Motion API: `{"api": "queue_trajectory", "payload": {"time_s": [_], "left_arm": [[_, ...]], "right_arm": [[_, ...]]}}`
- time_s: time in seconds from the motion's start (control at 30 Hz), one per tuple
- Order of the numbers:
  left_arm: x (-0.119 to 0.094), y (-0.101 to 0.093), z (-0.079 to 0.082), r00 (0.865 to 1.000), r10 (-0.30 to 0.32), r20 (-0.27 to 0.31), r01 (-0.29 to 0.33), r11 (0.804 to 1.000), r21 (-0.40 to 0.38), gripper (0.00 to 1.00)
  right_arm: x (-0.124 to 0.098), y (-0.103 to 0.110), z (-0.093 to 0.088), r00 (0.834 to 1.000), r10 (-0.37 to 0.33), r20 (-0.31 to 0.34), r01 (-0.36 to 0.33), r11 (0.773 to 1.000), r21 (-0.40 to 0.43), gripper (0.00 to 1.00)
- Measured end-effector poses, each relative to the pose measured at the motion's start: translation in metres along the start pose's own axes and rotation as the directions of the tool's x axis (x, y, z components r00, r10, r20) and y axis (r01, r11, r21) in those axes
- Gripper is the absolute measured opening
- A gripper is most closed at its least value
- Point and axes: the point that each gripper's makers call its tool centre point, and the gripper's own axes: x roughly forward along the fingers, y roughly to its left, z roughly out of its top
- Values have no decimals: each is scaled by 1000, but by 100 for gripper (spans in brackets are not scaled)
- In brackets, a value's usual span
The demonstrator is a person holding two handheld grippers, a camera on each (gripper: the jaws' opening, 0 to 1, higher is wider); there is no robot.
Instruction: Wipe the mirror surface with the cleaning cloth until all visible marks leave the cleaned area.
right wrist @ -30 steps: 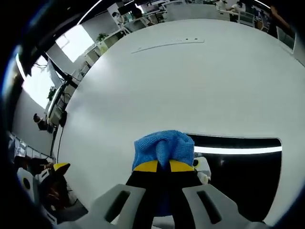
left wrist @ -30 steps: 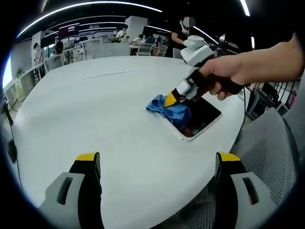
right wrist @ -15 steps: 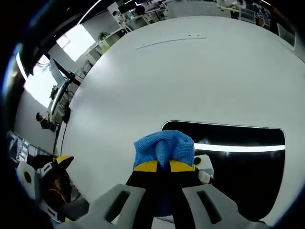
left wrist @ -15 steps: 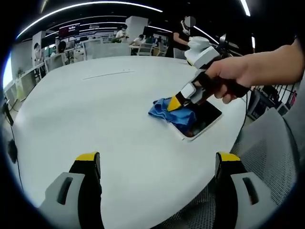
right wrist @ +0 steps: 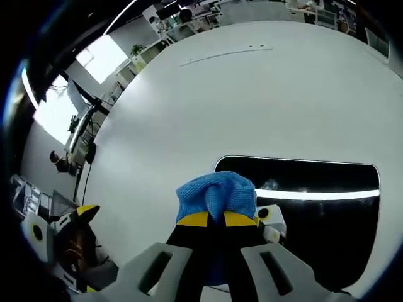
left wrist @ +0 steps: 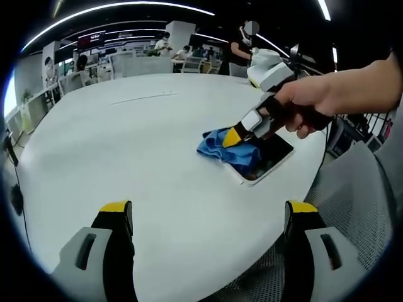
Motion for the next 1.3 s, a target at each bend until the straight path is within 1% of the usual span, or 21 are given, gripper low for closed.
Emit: {"api": "queue_trajectory", "payload": {"time_s": [0.13, 0.43, 0.7, 0.87, 1.17, 1.3], "left_arm": [[0, 0, 0, 1000, 0, -2, 0, 1000, 2, 99], [1, -1, -1, 1000, -5, -8, 5, 1000, 8, 99], [0, 0, 0, 1000, -2, -4, 2, 1000, 8, 99], [0, -1, 0, 1000, -2, -2, 2, 1000, 11, 99], [0, 0, 0, 1000, 3, -7, -3, 1000, 13, 99], [0, -2, 0, 1000, 0, -7, 1, 1000, 25, 99]], "right_arm": [[-1, -4, 0, 1000, -3, 0, 3, 1000, -4, 1], [-6, -15, -1, 1000, -4, 3, 4, 1000, 20, 1], [-11, -26, -1, 1000, -11, -6, 11, 1000, 25, 1], [-15, -38, -2, 1000, -23, -2, 23, 999, 35, 1], [-22, -54, -2, 1000, -21, -5, 22, 998, 52, 1], [-25, -61, -3, 1000, -26, -7, 26, 999, 40, 1]]}}
